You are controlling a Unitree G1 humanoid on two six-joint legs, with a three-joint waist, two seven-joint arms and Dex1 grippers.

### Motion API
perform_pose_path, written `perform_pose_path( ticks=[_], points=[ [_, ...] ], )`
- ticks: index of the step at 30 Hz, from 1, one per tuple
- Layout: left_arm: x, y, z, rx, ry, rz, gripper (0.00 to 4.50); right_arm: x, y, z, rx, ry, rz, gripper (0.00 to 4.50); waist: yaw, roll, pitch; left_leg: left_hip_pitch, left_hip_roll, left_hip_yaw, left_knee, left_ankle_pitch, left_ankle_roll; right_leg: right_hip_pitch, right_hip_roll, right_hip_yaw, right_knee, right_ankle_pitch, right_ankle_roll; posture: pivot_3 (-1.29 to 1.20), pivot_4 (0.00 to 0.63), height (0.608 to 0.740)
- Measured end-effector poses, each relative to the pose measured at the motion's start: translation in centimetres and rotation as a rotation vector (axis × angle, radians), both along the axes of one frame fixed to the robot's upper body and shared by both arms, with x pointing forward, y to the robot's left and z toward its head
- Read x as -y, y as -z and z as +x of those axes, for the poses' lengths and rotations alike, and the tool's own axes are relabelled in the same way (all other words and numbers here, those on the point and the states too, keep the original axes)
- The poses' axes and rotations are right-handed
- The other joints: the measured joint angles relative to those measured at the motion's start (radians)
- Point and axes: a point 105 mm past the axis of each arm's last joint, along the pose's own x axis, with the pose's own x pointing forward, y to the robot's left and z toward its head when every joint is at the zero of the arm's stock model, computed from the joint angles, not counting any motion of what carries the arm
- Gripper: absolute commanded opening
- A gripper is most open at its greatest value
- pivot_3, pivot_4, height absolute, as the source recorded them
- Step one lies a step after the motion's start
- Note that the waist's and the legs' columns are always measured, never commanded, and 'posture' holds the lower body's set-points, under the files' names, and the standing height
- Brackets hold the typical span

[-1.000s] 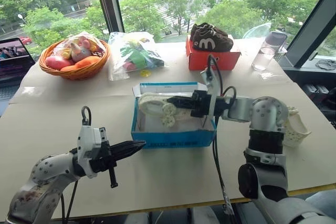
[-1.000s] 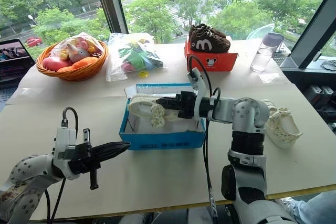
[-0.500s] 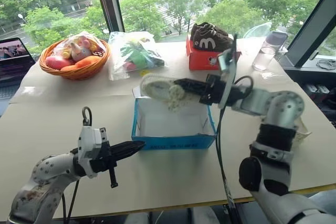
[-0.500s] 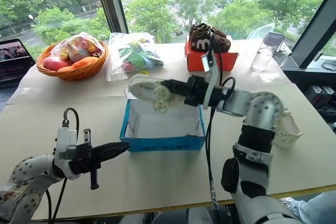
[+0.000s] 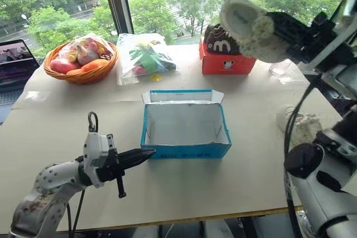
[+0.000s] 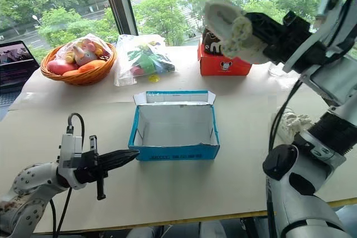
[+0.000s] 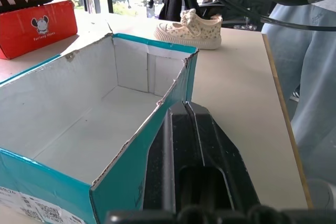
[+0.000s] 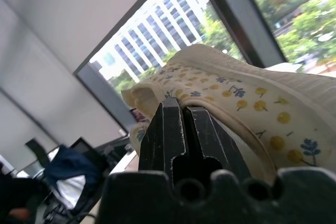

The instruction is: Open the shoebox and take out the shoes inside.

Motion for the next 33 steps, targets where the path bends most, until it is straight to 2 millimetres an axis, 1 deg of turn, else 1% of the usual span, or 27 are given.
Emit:
perform_pose_path(
  ticks=[5, 8, 10, 14, 17, 20, 25, 27, 30, 33],
  points=[
    [0.5, -0.1, 0.1, -0.001, 0.023, 0.002, 0.00, 2.2, 1.7, -0.2, -0.050, 0.127, 0.028, 0.03, -0.003, 0.000, 0.000, 0.001, 0.000, 0.000, 0.000, 0.000, 0.000, 0.001, 0.000, 0.000, 0.000, 0.000, 0.000, 0.00, 0.150, 0.740],
    [0.7, -0.2, 0.2, 0.001, 0.034, 0.002, 0.00, 3.5, 3.7, -0.4, -0.110, 0.201, 0.027, 0.03, -0.001, 0.000, 0.000, 0.000, 0.000, 0.001, 0.000, 0.000, 0.000, 0.001, 0.000, 0.001, 0.000, 0.000, 0.000, 0.00, 0.150, 0.740],
    [0.8, -0.3, 0.3, 0.003, 0.038, 0.003, 0.00, 4.3, 5.8, -1.0, -0.163, 0.254, 0.010, 0.03, 0.000, 0.000, 0.000, 0.000, 0.000, 0.001, 0.000, 0.000, 0.000, 0.001, 0.000, 0.001, 0.000, 0.000, 0.000, 0.00, 0.150, 0.740],
    [1.0, -0.2, 0.3, -0.009, 0.049, 0.001, 0.00, 3.8, 9.5, -1.8, -0.253, 0.259, 0.006, 0.03, -0.004, 0.001, 0.000, 0.001, 0.000, 0.001, 0.000, 0.000, 0.000, 0.001, 0.000, 0.001, 0.001, 0.000, 0.000, 0.00, 0.150, 0.740],
    [1.2, -0.1, 0.3, -0.015, 0.057, -0.003, 0.00, 3.4, 11.6, -2.7, -0.303, 0.250, 0.004, 0.03, -0.002, 0.001, 0.000, 0.001, 0.001, 0.001, 0.000, 0.000, 0.001, 0.001, 0.000, 0.001, 0.001, 0.000, 0.000, 0.00, 0.150, 0.740],
    [1.3, 0.0, 0.3, -0.018, 0.062, -0.003, 0.00, 3.3, 12.8, -3.4, -0.337, 0.259, 0.004, 0.03, -0.001, 0.001, 0.000, 0.001, 0.000, 0.001, 0.000, 0.000, 0.001, 0.002, 0.000, 0.001, 0.000, 0.000, 0.000, 0.00, 0.150, 0.740],
    [1.5, 0.1, 0.3, -0.023, 0.069, -0.003, 0.00, 3.2, 14.9, -4.4, -0.408, 0.287, 0.067, 0.03, -0.002, 0.001, 0.000, 0.001, 0.001, 0.001, 0.000, 0.000, 0.001, 0.002, 0.000, 0.002, 0.000, 0.000, 0.001, 0.00, 0.150, 0.740],
    [1.6, 0.1, 0.3, -0.028, 0.072, -0.003, 0.00, 3.2, 15.5, -4.8, -0.430, 0.302, 0.095, 0.03, -0.002, 0.001, 0.000, 0.001, 0.001, 0.001, 0.000, 0.000, 0.001, 0.002, 0.000, 0.002, 0.000, -0.001, 0.001, 0.00, 0.150, 0.740],
    [1.6, 0.3, 0.3, -0.044, 0.073, 0.000, 0.00, 4.0, 16.3, -5.5, -0.469, 0.348, 0.195, 0.03, 0.000, 0.001, 0.000, 0.001, 0.001, 0.001, 0.000, 0.000, 0.001, 0.002, 0.000, 0.002, -0.001, -0.002, 0.003, 0.00, 0.150, 0.740],
    [1.7, 0.3, 0.2, -0.048, 0.077, 0.000, 0.00, 4.5, 17.3, -6.1, -0.513, 0.372, 0.282, 0.03, 0.000, 0.001, 0.000, 0.002, 0.001, 0.001, 0.000, 0.000, 0.001, 0.003, 0.000, 0.002, -0.001, -0.003, 0.005, 0.00, 0.150, 0.740]
  ],
)
